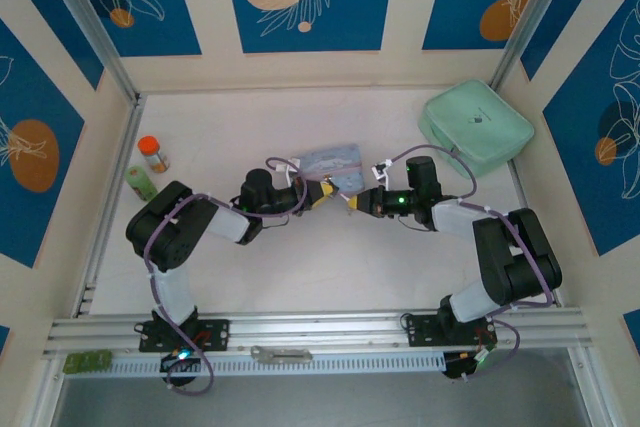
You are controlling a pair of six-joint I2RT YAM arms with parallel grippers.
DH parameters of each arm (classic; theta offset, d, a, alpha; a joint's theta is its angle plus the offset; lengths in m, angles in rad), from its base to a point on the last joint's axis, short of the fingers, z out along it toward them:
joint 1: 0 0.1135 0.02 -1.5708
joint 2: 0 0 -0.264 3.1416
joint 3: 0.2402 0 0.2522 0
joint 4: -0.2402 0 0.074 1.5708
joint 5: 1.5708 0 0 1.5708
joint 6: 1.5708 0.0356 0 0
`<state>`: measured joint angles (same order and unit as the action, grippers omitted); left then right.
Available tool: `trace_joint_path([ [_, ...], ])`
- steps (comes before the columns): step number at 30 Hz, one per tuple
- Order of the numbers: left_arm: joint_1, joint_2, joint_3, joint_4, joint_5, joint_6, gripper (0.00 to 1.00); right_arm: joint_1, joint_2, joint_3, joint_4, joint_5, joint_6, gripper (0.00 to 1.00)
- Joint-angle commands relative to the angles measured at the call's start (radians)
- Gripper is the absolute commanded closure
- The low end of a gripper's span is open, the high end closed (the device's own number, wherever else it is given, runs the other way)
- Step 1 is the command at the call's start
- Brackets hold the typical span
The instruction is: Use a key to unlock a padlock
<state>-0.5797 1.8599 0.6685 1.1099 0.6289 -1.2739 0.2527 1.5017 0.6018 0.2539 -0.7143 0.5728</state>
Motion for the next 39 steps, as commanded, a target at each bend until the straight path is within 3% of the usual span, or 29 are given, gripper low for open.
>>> trace_joint_path([
  [1, 0.007, -0.041, 0.028, 0.041, 0.029, 0.029, 1.00, 0.016, 0.013, 0.007, 0.025, -0.014, 0.002, 1.00],
  [39, -0.024, -0.018, 0.030, 0.079, 0.059, 0.004, 1.00, 0.028, 0.038, 0.064, 0.049, -0.005, 0.010, 1.00],
])
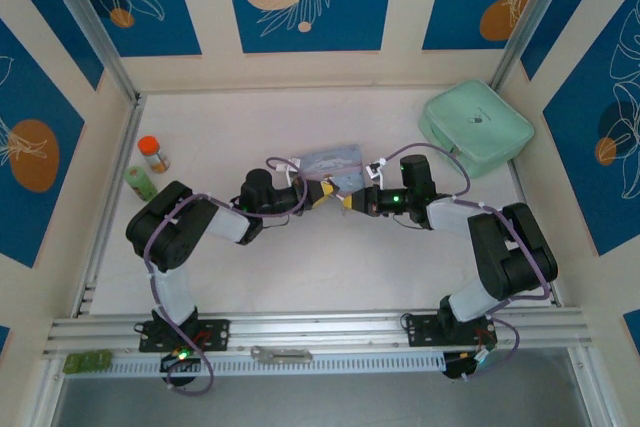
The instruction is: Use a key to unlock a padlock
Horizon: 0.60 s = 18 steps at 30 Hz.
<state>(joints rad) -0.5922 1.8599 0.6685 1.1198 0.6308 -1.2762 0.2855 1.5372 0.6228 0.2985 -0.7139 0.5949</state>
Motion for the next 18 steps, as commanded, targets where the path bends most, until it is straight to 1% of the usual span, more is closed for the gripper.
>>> trace_joint_path([
  [1, -0.014, -0.019, 0.033, 0.066, 0.063, 0.005, 1.00, -0.005, 0.009, 0.052, 0.004, 0.000, -0.015, 1.00],
  [9, -0.032, -0.030, 0.046, 0.044, 0.094, 0.005, 1.00, 0.035, 0.036, 0.131, -0.057, 0.044, -0.058, 1.00],
  [11, -0.033, -0.027, 0.049, 0.044, 0.099, 0.002, 1.00, 0.053, 0.031, 0.145, -0.099, 0.084, -0.091, 1.00],
  [15, -0.034, -0.024, 0.057, 0.047, 0.110, -0.002, 1.00, 0.090, -0.001, 0.171, -0.194, 0.207, -0.181, 1.00],
  [18, -0.034, -0.020, 0.065, 0.046, 0.121, 0.001, 1.00, 0.087, -0.008, 0.183, -0.217, 0.231, -0.209, 1.00],
])
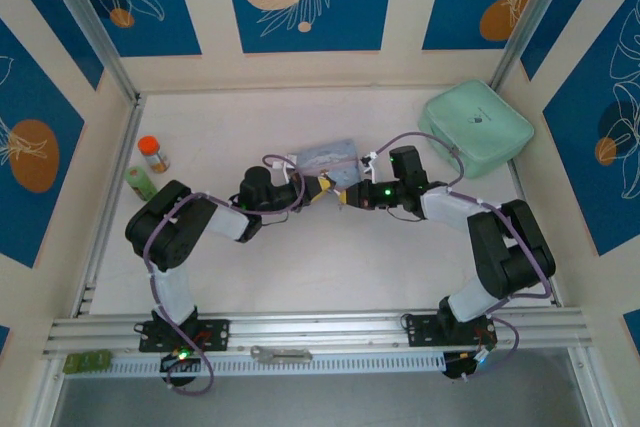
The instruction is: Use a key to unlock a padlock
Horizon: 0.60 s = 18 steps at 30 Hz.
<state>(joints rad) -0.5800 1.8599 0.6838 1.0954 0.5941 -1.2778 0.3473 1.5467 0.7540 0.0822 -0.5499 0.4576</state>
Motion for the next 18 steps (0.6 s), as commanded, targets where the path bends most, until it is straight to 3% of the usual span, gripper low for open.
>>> trace_joint_path([
  [1, -0.046, -0.016, 0.054, 0.075, 0.165, 0.000, 1.00, 0.021, -0.014, 0.054, -0.003, 0.066, -0.076, 1.00],
  [10, -0.045, -0.013, 0.056, 0.088, 0.203, -0.005, 1.00, -0.041, 0.030, 0.096, 0.006, -0.054, -0.072, 1.00],
  [14, -0.046, -0.009, 0.057, 0.109, 0.220, 0.003, 1.00, -0.074, 0.081, 0.136, -0.003, -0.196, 0.014, 1.00],
  [18, -0.046, 0.002, 0.059, 0.127, 0.232, 0.011, 1.00, -0.079, 0.112, 0.159, -0.027, -0.262, 0.074, 1.00],
])
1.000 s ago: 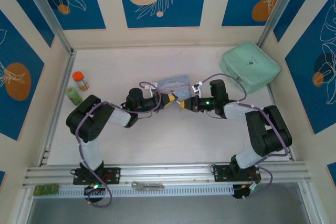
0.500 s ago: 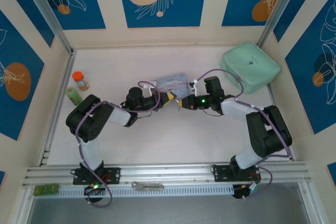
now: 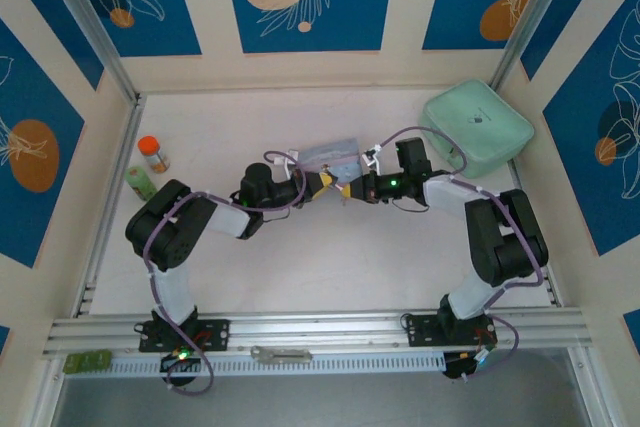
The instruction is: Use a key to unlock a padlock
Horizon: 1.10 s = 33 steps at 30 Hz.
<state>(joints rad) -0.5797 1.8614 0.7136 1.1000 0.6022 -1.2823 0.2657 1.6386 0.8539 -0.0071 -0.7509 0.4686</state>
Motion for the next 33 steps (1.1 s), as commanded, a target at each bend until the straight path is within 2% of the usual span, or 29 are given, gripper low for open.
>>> trace_joint_path([
  [1, -0.045, 0.005, 0.029, 0.133, 0.228, 0.013, 1.00, 0.001, 0.021, 0.060, 0.055, -0.066, 0.065, 1.00],
  [6, -0.046, 0.016, 0.032, 0.152, 0.253, 0.013, 1.00, -0.029, 0.047, 0.090, 0.035, -0.120, 0.086, 1.00],
  [11, -0.053, 0.016, 0.038, 0.143, 0.275, 0.023, 1.00, -0.024, 0.080, 0.147, -0.007, -0.115, 0.077, 1.00],
  [21, -0.068, 0.003, 0.044, 0.110, 0.257, 0.040, 1.00, 0.023, 0.045, 0.126, 0.090, 0.028, 0.164, 1.00],
  [33, -0.066, 0.016, 0.041, 0.091, 0.200, 0.066, 1.00, 0.035, 0.057, 0.054, 0.150, 0.068, 0.271, 1.00],
])
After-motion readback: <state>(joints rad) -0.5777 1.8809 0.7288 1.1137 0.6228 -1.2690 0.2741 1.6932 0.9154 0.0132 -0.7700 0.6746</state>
